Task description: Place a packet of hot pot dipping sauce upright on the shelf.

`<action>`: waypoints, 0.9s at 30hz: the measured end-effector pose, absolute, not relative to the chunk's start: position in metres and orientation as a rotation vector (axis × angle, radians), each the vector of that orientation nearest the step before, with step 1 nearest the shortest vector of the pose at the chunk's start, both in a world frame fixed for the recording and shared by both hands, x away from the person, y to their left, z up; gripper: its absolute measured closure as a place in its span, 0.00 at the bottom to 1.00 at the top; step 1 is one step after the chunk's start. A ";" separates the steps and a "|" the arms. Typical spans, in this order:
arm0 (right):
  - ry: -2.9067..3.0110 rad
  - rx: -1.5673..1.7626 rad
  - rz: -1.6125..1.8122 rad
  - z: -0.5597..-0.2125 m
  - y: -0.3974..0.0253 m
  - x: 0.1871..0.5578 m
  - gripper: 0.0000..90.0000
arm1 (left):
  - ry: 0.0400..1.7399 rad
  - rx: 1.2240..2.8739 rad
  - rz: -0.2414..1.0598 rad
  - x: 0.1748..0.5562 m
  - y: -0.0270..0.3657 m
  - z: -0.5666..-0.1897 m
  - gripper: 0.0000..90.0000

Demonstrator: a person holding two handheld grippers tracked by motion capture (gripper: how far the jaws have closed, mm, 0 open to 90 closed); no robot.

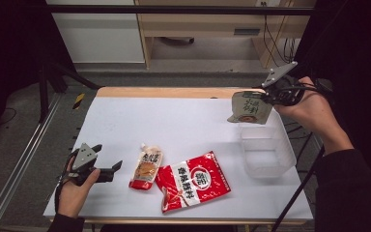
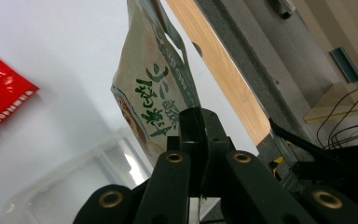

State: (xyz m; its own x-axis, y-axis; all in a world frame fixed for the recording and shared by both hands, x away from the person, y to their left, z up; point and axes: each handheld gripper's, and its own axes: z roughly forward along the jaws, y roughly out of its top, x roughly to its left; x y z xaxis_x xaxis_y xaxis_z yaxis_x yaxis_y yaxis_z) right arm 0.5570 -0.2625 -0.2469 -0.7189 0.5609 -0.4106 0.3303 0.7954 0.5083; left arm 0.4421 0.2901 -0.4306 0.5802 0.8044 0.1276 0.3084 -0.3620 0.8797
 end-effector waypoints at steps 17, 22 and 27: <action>2.395 0.738 0.518 -0.274 -0.304 0.584 1.00 | 0.918 1.919 0.718 0.441 0.292 -0.432 0.07; 2.415 0.742 0.521 -0.282 -0.308 0.588 1.00 | 0.918 1.918 0.717 0.442 0.292 -0.432 0.07; 2.430 0.756 0.522 -0.289 -0.311 0.591 1.00 | 0.915 1.922 0.715 0.441 0.291 -0.432 0.07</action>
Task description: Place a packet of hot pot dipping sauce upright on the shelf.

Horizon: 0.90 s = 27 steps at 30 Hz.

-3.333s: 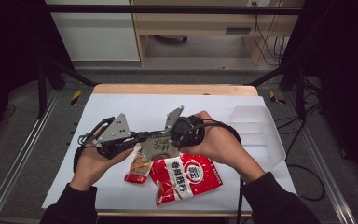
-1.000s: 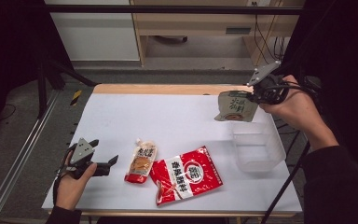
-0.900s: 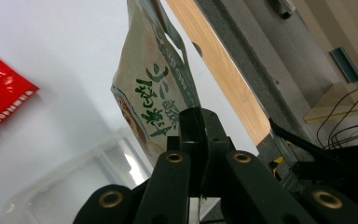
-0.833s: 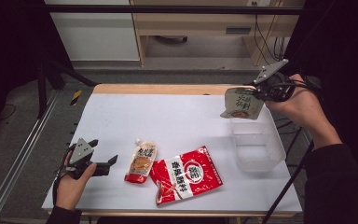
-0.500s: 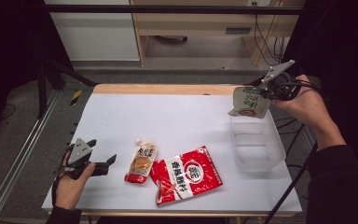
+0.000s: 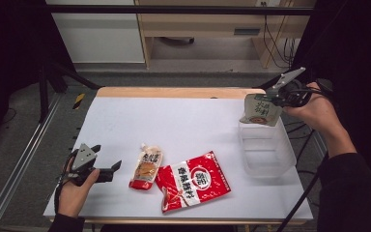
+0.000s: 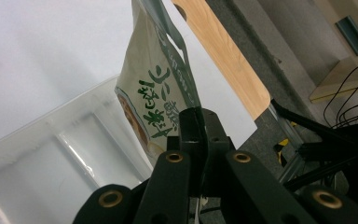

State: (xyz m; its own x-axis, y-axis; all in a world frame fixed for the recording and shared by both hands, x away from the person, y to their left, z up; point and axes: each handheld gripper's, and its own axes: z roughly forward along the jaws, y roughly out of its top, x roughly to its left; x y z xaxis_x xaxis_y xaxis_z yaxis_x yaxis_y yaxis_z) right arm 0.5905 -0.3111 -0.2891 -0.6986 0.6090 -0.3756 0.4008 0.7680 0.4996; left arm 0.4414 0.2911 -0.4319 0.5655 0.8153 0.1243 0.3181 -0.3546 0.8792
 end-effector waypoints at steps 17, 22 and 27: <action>2.491 0.765 0.507 -0.306 -0.310 0.593 1.00 | 0.914 1.923 0.712 0.441 0.291 -0.432 0.07; 2.509 0.767 0.512 -0.313 -0.309 0.595 1.00 | 0.914 1.922 0.714 0.441 0.291 -0.432 0.07; 2.518 0.774 0.521 -0.317 -0.309 0.596 1.00 | 0.914 1.922 0.712 0.441 0.291 -0.432 0.06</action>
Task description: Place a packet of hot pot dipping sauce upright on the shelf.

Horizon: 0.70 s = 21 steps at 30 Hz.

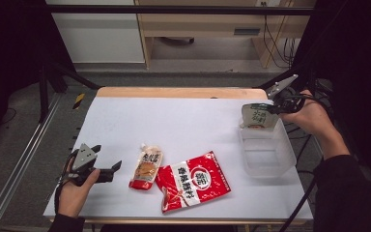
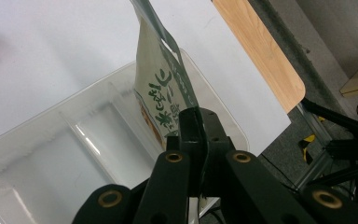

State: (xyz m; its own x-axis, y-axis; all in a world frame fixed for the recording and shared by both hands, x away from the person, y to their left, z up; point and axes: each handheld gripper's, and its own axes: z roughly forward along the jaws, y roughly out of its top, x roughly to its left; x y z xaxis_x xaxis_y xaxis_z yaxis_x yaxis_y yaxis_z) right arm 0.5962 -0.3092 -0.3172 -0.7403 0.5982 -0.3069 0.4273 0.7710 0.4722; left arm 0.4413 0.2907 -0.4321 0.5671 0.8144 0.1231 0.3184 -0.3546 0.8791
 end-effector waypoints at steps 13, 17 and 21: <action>2.526 0.807 0.535 -0.327 -0.311 0.598 1.00 | 0.913 1.924 0.711 0.441 0.291 -0.432 0.06; 2.523 0.830 0.535 -0.328 -0.314 0.599 1.00 | 0.911 1.927 0.710 0.441 0.290 -0.432 0.06; 2.507 0.856 0.539 -0.331 -0.316 0.600 0.99 | 0.909 1.929 0.708 0.441 0.290 -0.432 0.06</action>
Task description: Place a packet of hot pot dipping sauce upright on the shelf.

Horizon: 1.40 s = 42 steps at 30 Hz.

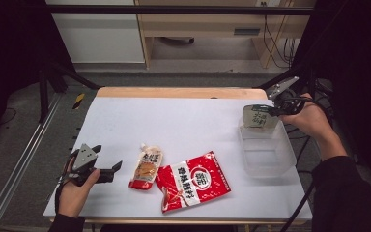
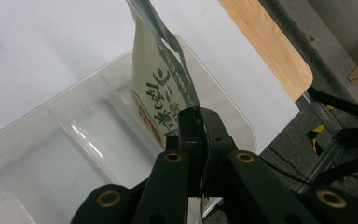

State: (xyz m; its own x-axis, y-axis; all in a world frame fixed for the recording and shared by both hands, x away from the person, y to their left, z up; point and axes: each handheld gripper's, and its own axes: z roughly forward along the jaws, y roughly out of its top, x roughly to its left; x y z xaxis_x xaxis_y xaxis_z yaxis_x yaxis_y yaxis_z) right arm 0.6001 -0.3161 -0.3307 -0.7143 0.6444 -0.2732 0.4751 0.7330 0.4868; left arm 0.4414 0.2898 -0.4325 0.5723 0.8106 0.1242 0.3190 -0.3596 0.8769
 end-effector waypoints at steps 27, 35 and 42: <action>2.385 0.980 0.518 -0.332 -0.319 0.599 0.53 | 0.911 1.929 0.708 0.441 0.290 -0.433 0.06; 2.375 0.977 0.538 -0.329 -0.317 0.599 0.51 | 0.910 1.927 0.710 0.441 0.290 -0.432 0.06; 2.357 0.985 0.536 -0.330 -0.312 0.602 0.51 | 0.909 1.929 0.706 0.441 0.289 -0.433 0.06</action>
